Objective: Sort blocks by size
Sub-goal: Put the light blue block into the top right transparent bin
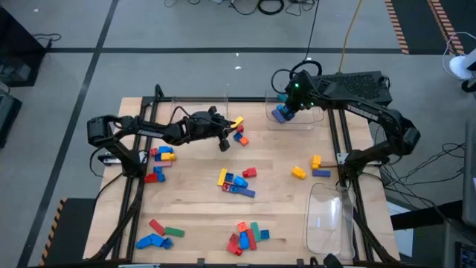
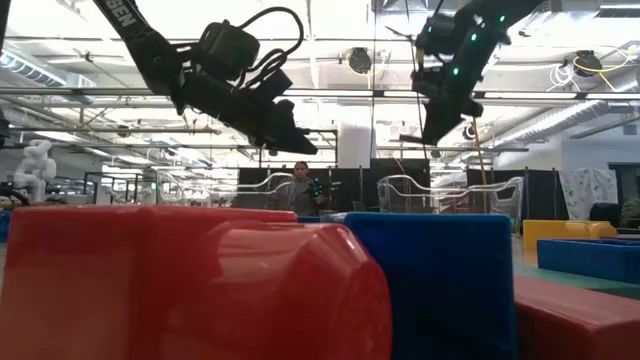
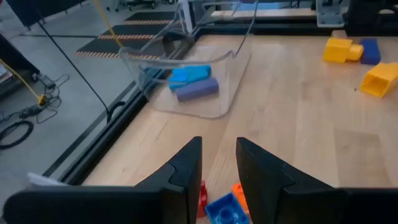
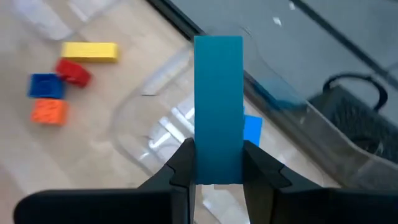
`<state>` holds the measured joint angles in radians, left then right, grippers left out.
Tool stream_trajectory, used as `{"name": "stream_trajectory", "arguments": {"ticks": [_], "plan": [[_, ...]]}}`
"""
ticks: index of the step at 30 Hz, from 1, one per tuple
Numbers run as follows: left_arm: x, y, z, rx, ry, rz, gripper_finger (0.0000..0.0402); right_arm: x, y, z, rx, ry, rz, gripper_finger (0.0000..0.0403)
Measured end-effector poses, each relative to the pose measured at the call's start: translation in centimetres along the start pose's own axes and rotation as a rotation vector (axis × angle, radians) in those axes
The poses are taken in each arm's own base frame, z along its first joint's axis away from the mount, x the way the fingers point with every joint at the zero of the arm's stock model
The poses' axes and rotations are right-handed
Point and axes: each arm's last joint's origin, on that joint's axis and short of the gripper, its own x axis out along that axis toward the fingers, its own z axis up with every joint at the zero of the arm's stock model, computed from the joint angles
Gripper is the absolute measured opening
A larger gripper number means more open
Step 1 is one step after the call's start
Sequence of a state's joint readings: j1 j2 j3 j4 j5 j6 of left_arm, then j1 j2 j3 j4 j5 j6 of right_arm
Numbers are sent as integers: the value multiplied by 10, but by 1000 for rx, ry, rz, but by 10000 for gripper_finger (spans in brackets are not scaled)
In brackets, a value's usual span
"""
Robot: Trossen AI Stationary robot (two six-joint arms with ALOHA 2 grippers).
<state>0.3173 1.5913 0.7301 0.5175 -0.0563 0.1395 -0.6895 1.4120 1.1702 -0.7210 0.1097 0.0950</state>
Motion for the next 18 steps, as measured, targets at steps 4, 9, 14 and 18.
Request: {"name": "stream_trajectory", "arguments": {"ticks": [4,9,14,18], "plan": [[1,-1,6,7,-17,-3,102,24,-7,0,56,68,-21,71],[3,-1,4,25,-9,-3,102,49,-11,-3,86,142,-33,72],[12,-3,-7,27,34,-9,102,70,-15,-6,127,209,6,81],[24,-5,-15,30,73,-15,102,82,-15,-10,129,252,16,105]]}}
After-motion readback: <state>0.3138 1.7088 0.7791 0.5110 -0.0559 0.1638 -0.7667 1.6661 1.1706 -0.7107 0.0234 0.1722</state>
